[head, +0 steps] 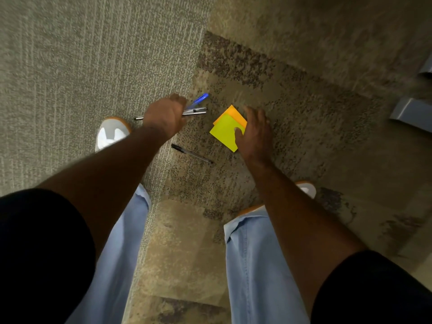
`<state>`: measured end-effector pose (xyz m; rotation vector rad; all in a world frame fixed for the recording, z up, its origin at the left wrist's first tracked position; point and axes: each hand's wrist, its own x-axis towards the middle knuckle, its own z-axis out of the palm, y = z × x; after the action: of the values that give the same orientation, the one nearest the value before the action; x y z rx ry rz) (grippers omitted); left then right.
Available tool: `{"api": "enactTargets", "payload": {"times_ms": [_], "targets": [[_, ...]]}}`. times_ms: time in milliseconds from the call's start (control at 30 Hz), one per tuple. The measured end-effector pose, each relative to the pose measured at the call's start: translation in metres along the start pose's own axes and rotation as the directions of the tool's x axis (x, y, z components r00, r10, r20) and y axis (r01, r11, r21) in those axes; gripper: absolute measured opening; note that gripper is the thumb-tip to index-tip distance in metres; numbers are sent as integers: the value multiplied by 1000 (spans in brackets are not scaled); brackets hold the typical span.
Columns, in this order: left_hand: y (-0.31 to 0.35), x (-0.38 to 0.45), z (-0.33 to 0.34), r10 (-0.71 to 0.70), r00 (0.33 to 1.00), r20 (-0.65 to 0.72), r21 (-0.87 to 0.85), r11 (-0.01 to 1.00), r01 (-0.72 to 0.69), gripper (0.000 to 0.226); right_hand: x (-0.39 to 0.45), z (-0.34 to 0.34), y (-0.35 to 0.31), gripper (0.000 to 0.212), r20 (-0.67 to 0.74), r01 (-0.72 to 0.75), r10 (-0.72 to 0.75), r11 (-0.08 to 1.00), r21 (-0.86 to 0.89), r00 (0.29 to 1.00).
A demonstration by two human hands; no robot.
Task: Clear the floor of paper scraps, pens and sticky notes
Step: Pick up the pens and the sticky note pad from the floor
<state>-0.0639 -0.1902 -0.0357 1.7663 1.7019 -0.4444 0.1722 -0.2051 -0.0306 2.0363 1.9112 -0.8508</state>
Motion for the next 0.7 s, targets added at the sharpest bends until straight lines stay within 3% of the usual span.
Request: {"api": "enactTargets", "payload": {"times_ms": [200,300,400,567,700], "targets": [[-2,4,14,-98,995,-16,-7,995,97,45,6,-2,-1,58,16,12,-12,1000,-6,1000],[2,11,18,-117,993,-8,-19,993,117,35,12,3,0,58,4,45,-45,999,-17,999],[1,7,22,-47,999,-2,-38,998,47,21,11,6,2,57,4,40,-40,999,9,999],[-11,-16,18,106,988,113,-153,984,-88,22,-1,-2,-2,53,14,45,-45,998,48,999],[-16,-32,24,211,951,227,-59,977,-203,15,-12,-7,-5,45,11,108,-109,993,47,994]]}}
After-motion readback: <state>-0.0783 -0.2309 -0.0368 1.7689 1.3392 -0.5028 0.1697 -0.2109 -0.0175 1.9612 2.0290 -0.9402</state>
